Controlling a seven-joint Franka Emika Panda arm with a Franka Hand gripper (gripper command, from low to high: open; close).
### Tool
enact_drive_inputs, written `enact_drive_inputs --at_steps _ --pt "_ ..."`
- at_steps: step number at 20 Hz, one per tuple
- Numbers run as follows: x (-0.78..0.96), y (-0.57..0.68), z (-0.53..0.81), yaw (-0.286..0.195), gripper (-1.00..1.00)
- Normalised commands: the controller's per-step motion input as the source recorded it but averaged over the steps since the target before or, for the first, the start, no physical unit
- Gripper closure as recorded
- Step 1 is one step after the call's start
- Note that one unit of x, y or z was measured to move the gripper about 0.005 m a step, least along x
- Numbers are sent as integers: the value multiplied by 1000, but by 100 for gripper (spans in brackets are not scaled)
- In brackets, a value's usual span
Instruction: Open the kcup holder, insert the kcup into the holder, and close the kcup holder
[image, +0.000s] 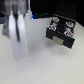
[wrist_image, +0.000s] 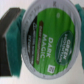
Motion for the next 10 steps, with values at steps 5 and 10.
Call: enact_drive_inputs --at_steps 5,10 --pt "39 665 660 8 100" --pt "29 674 530 14 100"
